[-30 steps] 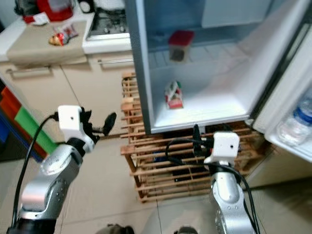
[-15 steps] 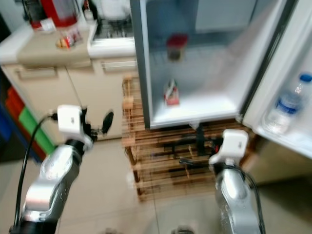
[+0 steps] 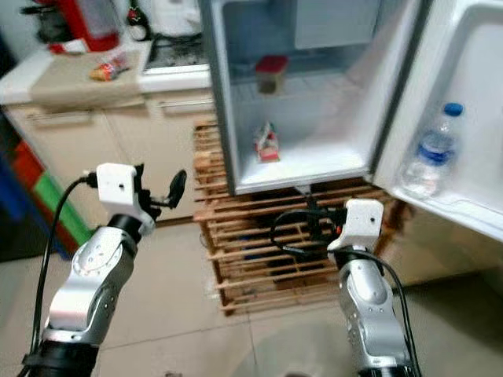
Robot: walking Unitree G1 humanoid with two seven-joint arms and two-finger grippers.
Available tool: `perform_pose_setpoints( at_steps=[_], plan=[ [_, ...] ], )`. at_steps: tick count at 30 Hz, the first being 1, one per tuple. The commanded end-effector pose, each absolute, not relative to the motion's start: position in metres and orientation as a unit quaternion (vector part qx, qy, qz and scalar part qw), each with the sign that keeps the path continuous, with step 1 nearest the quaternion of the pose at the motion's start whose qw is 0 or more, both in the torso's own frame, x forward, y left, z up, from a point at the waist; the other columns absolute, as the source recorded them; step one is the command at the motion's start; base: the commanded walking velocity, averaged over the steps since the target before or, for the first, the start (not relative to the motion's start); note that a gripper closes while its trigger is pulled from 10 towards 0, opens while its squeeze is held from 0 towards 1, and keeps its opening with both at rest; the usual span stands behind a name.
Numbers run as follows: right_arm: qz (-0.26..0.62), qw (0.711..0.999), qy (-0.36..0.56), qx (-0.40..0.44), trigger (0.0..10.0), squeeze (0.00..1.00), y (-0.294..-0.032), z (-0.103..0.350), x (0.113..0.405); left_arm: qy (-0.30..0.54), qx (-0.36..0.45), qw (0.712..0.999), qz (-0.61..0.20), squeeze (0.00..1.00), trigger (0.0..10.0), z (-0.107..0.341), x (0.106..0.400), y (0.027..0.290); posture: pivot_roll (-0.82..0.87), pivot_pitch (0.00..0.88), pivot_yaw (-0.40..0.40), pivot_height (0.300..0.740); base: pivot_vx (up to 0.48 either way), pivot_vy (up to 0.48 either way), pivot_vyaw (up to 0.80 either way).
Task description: Restocking fridge
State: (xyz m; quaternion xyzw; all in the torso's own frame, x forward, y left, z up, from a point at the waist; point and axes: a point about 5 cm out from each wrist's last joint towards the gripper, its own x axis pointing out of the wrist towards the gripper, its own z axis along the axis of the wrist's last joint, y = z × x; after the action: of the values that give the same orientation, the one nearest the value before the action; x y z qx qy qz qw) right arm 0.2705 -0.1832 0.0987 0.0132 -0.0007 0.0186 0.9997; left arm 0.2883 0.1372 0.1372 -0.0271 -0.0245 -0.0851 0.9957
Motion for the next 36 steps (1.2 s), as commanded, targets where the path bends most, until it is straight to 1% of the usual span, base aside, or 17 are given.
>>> perform_pose_setpoints(
  at_steps=[1, 13, 19, 22, 28, 30, 32, 33, 34, 35, 36],
  plan=[
    [0.019, 1.000, 0.011, 0.012, 10.0, 0.00, -0.183, 0.093, 0.268, -0.035, -0.021, 0.995, -0.093, 0.00, 10.0, 0.142, 0.291, 0.136, -0.12, 0.000, 0.085, 0.740, 0.000, -0.480, 0.00],
    [0.018, 1.000, 0.024, 0.004, 10.0, 0.00, -0.183, 0.084, 0.257, -0.033, -0.023, 0.993, -0.115, 0.00, 10.0, 0.141, 0.291, 0.131, -0.13, 0.000, 0.105, 0.740, 0.000, -0.480, 0.00],
    [0.020, 0.999, 0.038, -0.005, 10.0, 0.00, -0.188, 0.077, 0.251, -0.036, -0.025, 0.991, -0.126, 0.00, 10.0, 0.141, 0.290, 0.128, -0.14, 0.000, 0.104, 0.740, 0.000, -0.480, 0.00],
    [0.027, 0.998, 0.054, -0.013, 10.0, 0.00, -0.193, 0.070, 0.245, -0.036, -0.024, 0.991, -0.127, 0.00, 10.0, 0.141, 0.290, 0.127, -0.14, 0.000, 0.101, 0.740, 0.000, -0.480, 0.00],
    [0.028, 0.990, 0.131, -0.044, 10.0, 0.00, -0.214, 0.037, 0.222, -0.030, -0.027, 0.991, -0.129, 0.00, 10.0, 0.138, 0.291, 0.128, -0.15, 0.000, 0.108, 0.740, 0.000, -0.480, 0.00],
    [0.022, 0.984, 0.165, -0.068, 10.0, 0.00, -0.222, 0.024, 0.215, -0.030, -0.026, 0.991, -0.129, 0.00, 10.0, 0.138, 0.291, 0.127, -0.15, 0.000, 0.108, 0.740, 0.000, -0.480, 0.00],
    [0.036, 0.961, 0.253, -0.104, 10.0, 0.00, -0.229, -0.003, 0.198, -0.021, -0.034, 0.991, -0.128, 0.00, 10.0, 0.136, 0.292, 0.129, -0.15, 0.000, 0.112, 0.740, 0.000, 0.000, 0.00],
    [0.042, 0.945, 0.298, -0.125, 10.0, 0.00, -0.233, -0.015, 0.189, -0.014, -0.036, 0.991, -0.127, 0.00, 10.0, 0.134, 0.293, 0.129, -0.15, 0.000, 0.112, 0.740, 0.000, 0.000, 0.00],
    [0.041, 0.933, 0.327, -0.142, 10.0, 0.00, -0.238, -0.023, 0.182, -0.009, -0.038, 0.991, -0.126, 0.00, 10.0, 0.132, 0.294, 0.130, -0.15, 0.000, 0.112, 0.740, 0.000, 0.000, 0.00],
    [0.022, 0.926, 0.345, -0.148, 10.0, 0.00, -0.246, -0.029, 0.176, -0.003, -0.037, 0.992, -0.124, 0.00, 10.0, 0.129, 0.295, 0.132, -0.15, 0.000, 0.113, 0.740, 0.000, 0.000, 0.00],
    [-0.025, 0.916, 0.365, -0.161, 10.0, 0.00, -0.265, -0.033, 0.170, 0.026, -0.018, 0.993, -0.113, 0.00, 10.0, 0.119, 0.300, 0.137, -0.15, 0.000, 0.113, 0.740, 0.000, 0.000, 0.00]
  ],
)
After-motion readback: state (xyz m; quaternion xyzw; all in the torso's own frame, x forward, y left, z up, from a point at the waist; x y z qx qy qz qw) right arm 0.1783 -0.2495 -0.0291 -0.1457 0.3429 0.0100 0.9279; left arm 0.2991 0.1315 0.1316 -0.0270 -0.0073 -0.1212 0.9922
